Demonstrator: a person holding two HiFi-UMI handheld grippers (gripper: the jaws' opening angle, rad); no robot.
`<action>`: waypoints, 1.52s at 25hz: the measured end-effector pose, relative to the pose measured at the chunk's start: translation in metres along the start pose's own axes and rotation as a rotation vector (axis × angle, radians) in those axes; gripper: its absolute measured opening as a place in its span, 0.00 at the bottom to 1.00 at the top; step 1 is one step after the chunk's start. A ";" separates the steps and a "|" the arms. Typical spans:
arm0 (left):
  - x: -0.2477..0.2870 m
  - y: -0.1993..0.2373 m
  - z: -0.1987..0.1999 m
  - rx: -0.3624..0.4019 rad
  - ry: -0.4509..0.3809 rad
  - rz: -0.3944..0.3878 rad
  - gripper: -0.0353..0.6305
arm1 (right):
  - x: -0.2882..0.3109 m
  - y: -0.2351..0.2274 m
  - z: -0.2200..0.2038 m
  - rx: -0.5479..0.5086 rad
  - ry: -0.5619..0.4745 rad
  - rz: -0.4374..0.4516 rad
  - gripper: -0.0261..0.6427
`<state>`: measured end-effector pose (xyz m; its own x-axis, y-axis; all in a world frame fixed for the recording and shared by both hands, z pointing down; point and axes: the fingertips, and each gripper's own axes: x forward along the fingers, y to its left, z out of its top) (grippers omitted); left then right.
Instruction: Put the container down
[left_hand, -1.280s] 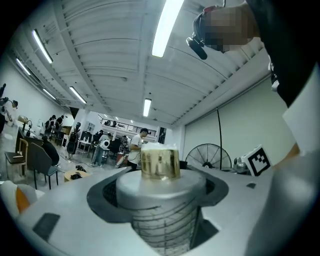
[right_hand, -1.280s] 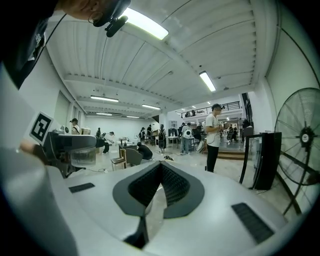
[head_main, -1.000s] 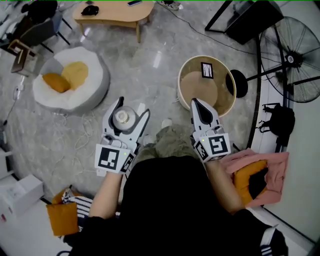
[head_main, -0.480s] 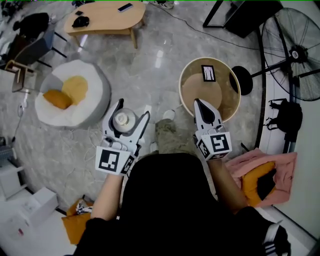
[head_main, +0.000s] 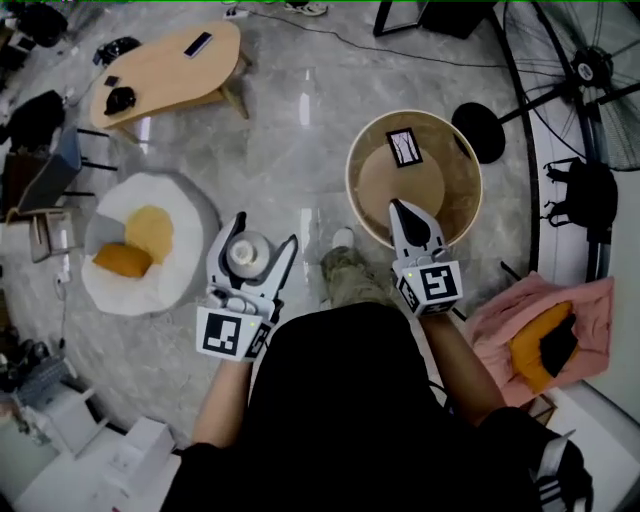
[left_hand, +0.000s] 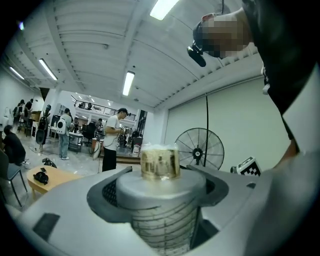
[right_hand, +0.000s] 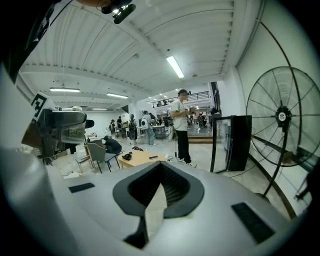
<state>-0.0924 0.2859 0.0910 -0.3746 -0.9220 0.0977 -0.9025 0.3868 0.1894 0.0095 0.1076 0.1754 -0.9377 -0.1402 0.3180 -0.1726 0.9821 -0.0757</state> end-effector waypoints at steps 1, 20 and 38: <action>0.018 0.000 0.000 0.002 0.007 -0.016 0.58 | 0.006 -0.016 -0.001 0.011 0.004 -0.021 0.07; 0.251 -0.030 -0.058 0.078 0.248 -0.605 0.58 | 0.040 -0.153 0.001 0.196 0.017 -0.504 0.07; 0.328 -0.076 -0.247 0.184 0.385 -0.905 0.58 | 0.053 -0.170 -0.133 0.323 0.046 -0.759 0.07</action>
<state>-0.0942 -0.0421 0.3498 0.5344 -0.7873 0.3074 -0.8452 -0.4964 0.1979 0.0288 -0.0503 0.3309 -0.5188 -0.7388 0.4302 -0.8391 0.5364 -0.0907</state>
